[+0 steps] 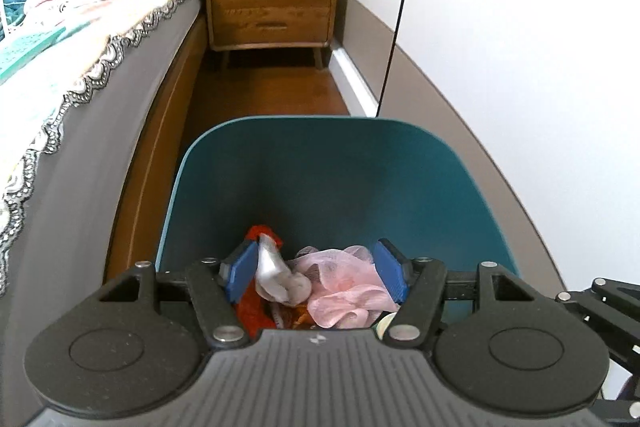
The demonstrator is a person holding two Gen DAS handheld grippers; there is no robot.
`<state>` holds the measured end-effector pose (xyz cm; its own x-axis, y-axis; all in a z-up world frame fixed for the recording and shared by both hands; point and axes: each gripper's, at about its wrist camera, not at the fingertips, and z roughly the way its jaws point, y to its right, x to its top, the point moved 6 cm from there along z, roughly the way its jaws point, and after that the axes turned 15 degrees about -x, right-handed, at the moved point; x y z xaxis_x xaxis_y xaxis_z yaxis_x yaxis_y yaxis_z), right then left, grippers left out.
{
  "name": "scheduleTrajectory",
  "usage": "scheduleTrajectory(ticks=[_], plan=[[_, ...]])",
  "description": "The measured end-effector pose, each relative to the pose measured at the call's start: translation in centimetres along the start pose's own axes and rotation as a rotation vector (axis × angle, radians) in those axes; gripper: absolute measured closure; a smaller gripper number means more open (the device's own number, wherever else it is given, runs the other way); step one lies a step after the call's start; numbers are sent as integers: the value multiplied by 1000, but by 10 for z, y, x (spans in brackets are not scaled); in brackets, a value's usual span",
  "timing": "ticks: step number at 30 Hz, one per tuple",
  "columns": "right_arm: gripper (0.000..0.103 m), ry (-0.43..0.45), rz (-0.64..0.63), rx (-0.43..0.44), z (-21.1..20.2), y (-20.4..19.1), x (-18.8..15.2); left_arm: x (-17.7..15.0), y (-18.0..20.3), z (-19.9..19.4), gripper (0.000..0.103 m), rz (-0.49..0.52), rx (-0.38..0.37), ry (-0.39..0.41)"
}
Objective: Collect trash
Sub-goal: 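Open the left tool over the wastebasket while the right tool opens, dropping the cabbage leaf, then move both tools back down to the trash pile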
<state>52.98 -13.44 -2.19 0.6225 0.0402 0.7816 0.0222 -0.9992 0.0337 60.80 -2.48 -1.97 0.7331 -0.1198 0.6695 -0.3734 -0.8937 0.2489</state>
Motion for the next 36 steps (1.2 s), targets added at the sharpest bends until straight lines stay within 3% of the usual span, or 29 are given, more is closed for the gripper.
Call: scheduleTrajectory(ticks=[11,21,26,30,36], plan=[[51,98,80,5,-65,22,-12,-16,21,-63,39,31,-42,83],[44,106,185,-11,-92,56,-76,-77,35,-92,39,118,-55,67],[39,51,221,-42,-84,71,-123,-119,40,-80,39,121,-77,7],[37,-6,200,-83,-68,73,-164,-155,43,-56,25,116,-92,-47],[19,-80,187,-68,-38,65,-215,-216,44,-7,24,87,-106,-151]])
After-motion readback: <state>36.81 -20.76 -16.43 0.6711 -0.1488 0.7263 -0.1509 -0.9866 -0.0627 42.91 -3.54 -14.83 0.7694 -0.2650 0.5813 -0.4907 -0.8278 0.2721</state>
